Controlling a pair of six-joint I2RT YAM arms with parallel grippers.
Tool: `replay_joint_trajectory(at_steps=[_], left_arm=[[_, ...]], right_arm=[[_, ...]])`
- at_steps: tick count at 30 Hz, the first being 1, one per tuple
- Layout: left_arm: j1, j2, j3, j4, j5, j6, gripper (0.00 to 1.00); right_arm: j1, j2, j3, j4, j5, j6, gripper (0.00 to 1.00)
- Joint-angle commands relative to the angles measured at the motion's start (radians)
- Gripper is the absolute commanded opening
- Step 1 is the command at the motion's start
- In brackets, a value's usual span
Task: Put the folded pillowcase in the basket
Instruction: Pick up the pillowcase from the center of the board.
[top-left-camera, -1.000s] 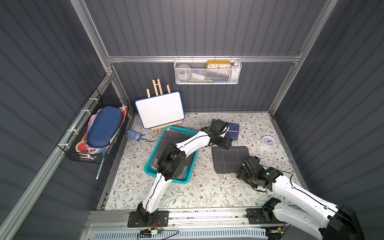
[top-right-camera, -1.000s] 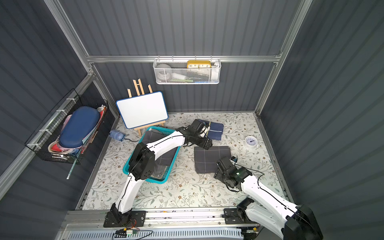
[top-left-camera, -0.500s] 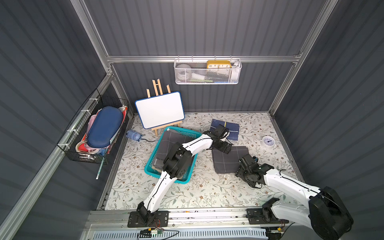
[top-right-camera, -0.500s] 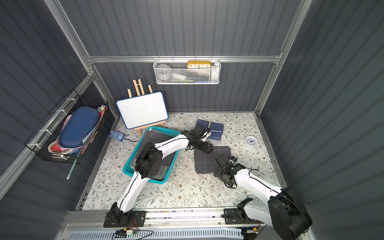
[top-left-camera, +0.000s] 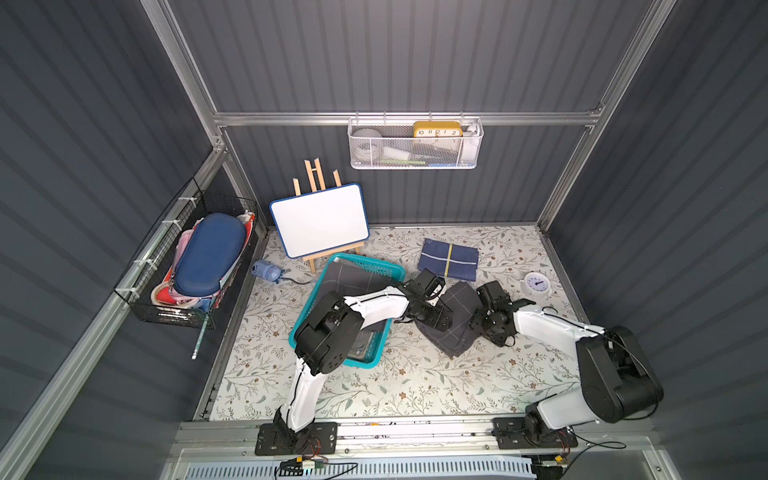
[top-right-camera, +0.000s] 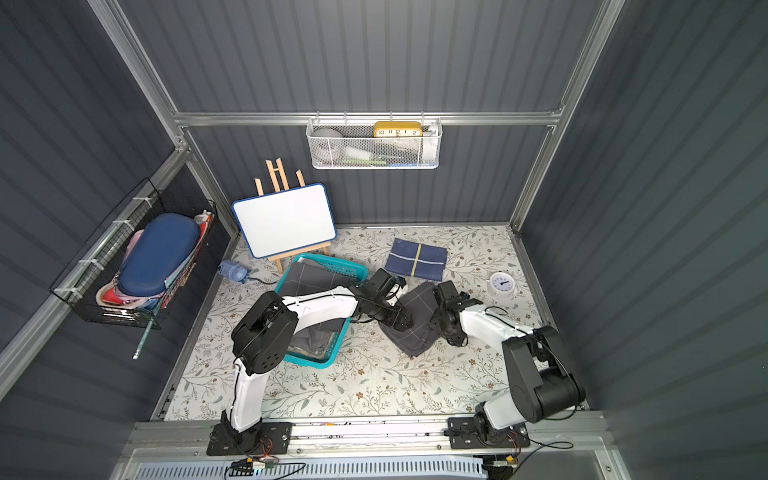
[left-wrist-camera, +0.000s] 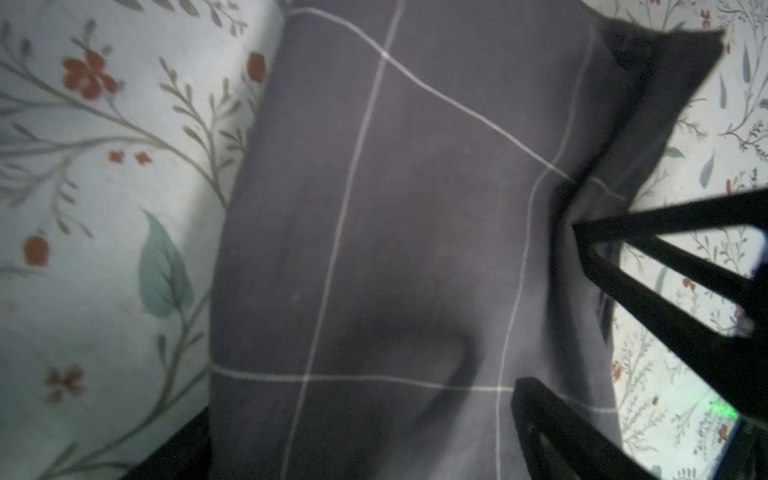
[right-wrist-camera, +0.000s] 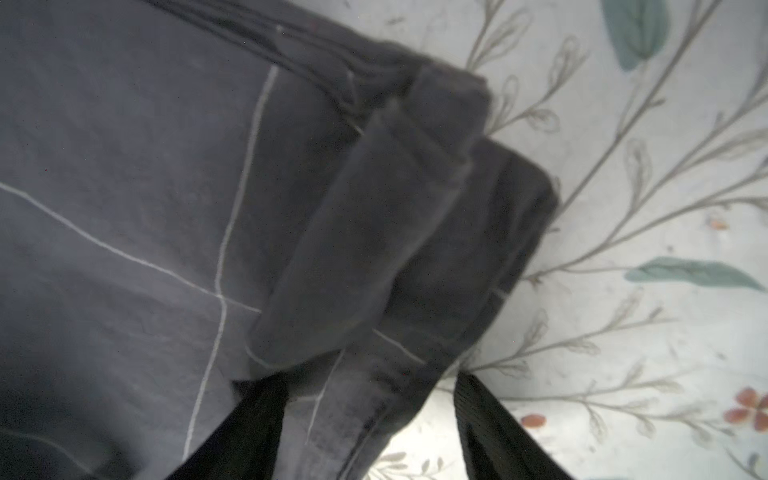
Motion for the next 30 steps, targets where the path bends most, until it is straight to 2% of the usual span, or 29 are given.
replay_joint_trajectory(at_steps=[1, 4, 7, 9, 12, 17, 21, 25, 30], left_arm=[[-0.028, -0.102, -0.075, 0.057, 0.04, -0.106, 0.99], [-0.028, -0.191, -0.169, 0.1, 0.04, -0.164, 1.0], [-0.022, -0.228, -0.156, 0.069, 0.006, -0.214, 1.0], [0.004, -0.193, -0.082, 0.014, -0.03, -0.212, 0.99], [0.057, -0.107, 0.031, -0.036, 0.012, -0.219, 1.0], [0.065, 0.051, 0.187, -0.165, -0.038, -0.206, 0.99], [0.065, 0.111, 0.227, -0.171, -0.045, -0.189, 0.99], [0.063, 0.157, 0.252, -0.165, -0.034, -0.146, 0.88], [0.046, 0.179, 0.243, -0.149, 0.001, -0.136, 0.68]], right_arm=[[-0.021, -0.004, 0.039, -0.079, 0.017, -0.082, 0.7], [-0.058, -0.055, 0.019, -0.091, 0.024, -0.108, 0.71], [-0.083, -0.113, -0.006, -0.102, -0.01, -0.124, 0.71], [-0.083, -0.167, -0.035, -0.095, -0.071, -0.119, 0.71], [-0.074, -0.253, -0.093, -0.048, -0.169, -0.094, 0.71], [-0.029, -0.381, -0.173, -0.013, -0.196, -0.02, 0.72], [-0.023, -0.409, -0.227, 0.05, -0.221, 0.005, 0.72], [-0.021, -0.349, -0.228, 0.092, -0.265, 0.0, 0.68], [-0.015, -0.299, -0.224, 0.127, -0.271, 0.005, 0.67]])
